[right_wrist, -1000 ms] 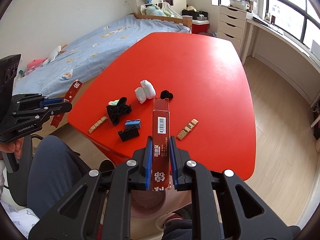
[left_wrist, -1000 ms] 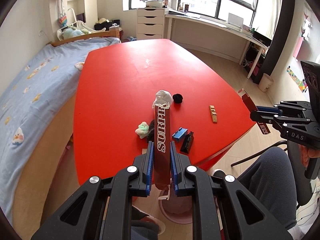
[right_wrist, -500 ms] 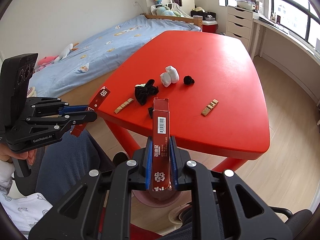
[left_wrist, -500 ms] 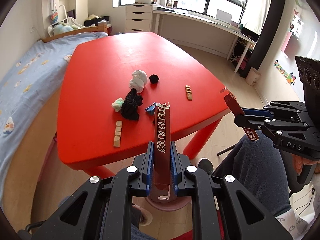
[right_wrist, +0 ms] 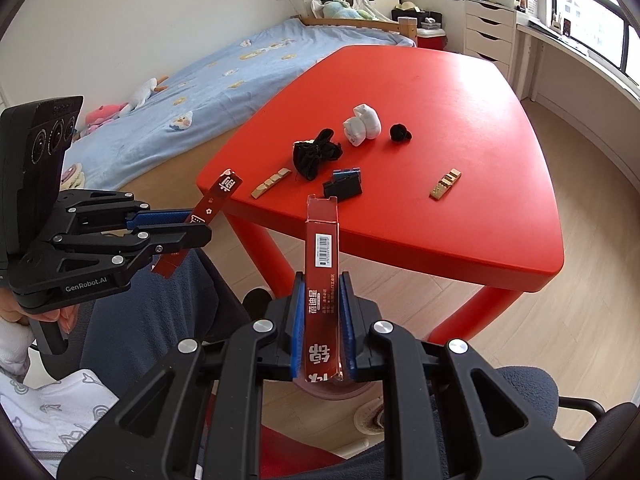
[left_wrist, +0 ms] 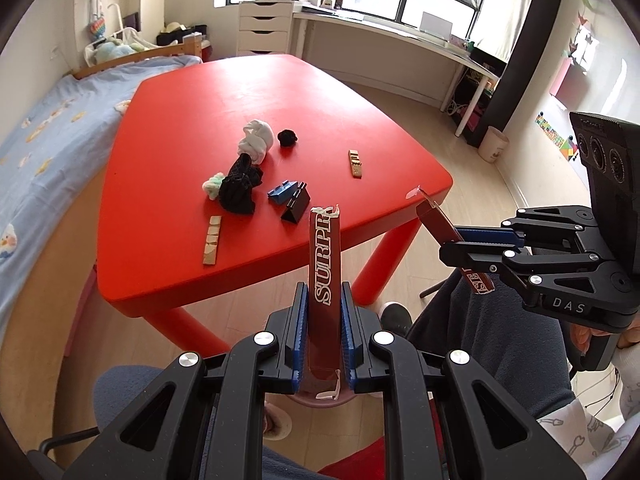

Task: Collect trash
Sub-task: 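Carry both red boxes off the table over the pink bin, then open both tools to drop the red boxes into the pink bin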

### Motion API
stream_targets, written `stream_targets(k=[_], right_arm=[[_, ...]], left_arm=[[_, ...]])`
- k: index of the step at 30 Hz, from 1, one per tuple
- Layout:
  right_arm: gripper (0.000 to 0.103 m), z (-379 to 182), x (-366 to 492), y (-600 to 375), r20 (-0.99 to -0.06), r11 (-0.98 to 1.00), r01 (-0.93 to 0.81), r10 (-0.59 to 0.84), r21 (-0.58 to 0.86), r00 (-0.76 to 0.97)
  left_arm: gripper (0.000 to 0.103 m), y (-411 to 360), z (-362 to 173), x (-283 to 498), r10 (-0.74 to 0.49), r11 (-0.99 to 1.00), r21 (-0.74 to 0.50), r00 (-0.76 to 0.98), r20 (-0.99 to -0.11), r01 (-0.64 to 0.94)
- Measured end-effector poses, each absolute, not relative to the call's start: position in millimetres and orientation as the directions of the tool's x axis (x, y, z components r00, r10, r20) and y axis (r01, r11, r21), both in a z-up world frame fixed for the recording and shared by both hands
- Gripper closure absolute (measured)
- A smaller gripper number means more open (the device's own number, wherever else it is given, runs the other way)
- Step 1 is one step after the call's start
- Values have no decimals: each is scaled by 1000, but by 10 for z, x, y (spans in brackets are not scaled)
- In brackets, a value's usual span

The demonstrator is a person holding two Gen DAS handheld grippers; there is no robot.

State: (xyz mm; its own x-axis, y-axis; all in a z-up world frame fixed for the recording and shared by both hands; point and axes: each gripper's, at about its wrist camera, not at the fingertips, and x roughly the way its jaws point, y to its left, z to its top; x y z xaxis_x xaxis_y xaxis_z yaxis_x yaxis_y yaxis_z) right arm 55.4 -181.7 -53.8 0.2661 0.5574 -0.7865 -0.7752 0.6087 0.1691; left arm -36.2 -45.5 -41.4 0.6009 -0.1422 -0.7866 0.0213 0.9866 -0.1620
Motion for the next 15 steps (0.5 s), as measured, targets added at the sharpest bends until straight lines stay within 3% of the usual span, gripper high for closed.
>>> stream_targets(k=[7,8,9,10,11,13,15], right_arm=[[84,-536,572,-1833,-782,601,-779,567,179,259],[81,-532,572,-1836,-782,601,-780,567,177,259],[64,-533,574,-1831,-783,598,-781,568,179,255],[52,-533,571,-1829,-781,597,-782,569,178,257],[33,-531,569,-1828,-778,599,-781,571,176,263],[22,-529,583,-1843,-772,605,-775,575,180,270],[11,-533,608,-1860,-773,617,-765,572,184,275]], left_arm=[[87,-477,-414,-353,-154,986,-166,595,-789,36],[85,-482,-412,-352,-159,985,-169,595,-788,40],[81,-487,-412,-344,-163,984,-171,593,-788,43],[68,-496,-415,-338,-157,985,-165,593,-790,42],[56,-494,-413,-339,-153,986,-162,596,-788,38],[14,-469,-399,-346,-143,986,-167,616,-774,19],[10,-444,-375,-360,-125,987,-159,635,-762,3]])
